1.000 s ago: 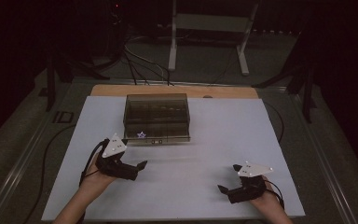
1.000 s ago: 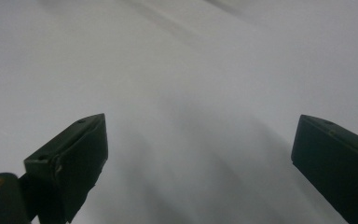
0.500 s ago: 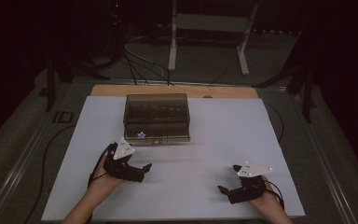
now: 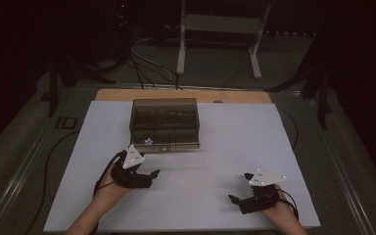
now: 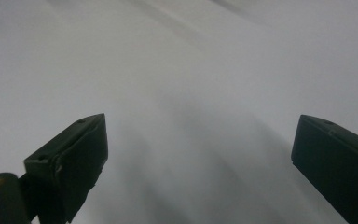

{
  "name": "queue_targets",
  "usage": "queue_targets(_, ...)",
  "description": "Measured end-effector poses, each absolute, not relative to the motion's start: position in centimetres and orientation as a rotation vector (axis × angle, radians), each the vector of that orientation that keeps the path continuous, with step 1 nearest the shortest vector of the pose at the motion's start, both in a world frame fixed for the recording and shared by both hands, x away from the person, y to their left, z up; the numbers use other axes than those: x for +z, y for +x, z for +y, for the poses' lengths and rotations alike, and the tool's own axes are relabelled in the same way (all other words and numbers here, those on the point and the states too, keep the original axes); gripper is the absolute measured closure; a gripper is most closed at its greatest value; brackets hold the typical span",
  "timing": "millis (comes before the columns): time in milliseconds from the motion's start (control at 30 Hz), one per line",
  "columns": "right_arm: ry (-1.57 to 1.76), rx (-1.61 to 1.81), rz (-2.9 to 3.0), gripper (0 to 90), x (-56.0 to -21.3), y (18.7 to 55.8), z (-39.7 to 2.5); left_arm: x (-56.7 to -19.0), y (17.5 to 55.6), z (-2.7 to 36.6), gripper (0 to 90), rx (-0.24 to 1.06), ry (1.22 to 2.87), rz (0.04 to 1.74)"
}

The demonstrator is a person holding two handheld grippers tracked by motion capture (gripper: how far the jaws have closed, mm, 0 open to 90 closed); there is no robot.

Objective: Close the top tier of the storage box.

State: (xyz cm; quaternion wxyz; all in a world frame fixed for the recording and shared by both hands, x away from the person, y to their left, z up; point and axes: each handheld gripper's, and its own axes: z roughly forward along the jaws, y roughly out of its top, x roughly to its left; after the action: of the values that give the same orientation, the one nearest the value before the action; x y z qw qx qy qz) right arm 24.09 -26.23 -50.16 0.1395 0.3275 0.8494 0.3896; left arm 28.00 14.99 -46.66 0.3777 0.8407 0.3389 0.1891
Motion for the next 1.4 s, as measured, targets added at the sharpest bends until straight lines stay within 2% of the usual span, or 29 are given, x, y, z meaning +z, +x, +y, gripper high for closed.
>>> queue_targets(200, 0.942, 1.127, 2.459, 4.1, -50.2, 24.1, -26.2, -46.8, 28.1, 14.8, 44.1, 0.523, 2.172, 0.834)
queue_targets(600, 0.945, 1.125, 2.461, 4.2, -50.2, 24.1, -26.2, -46.6, 28.7, 14.8, 72.9, 0.573, 2.165, 0.82)
queue_targets(1067, 0.939, 1.126, 2.462, 4.1, -50.1, 24.1, -26.2, -46.1, 29.5, 14.1, 90.0, 0.59, 2.18, 0.802)
queue_targets(1400, 0.939, 1.129, 2.461, 4.2, -50.1, 24.1, -26.2, -46.0, 30.4, 13.5, 90.0, 0.586, 2.18, 0.8)
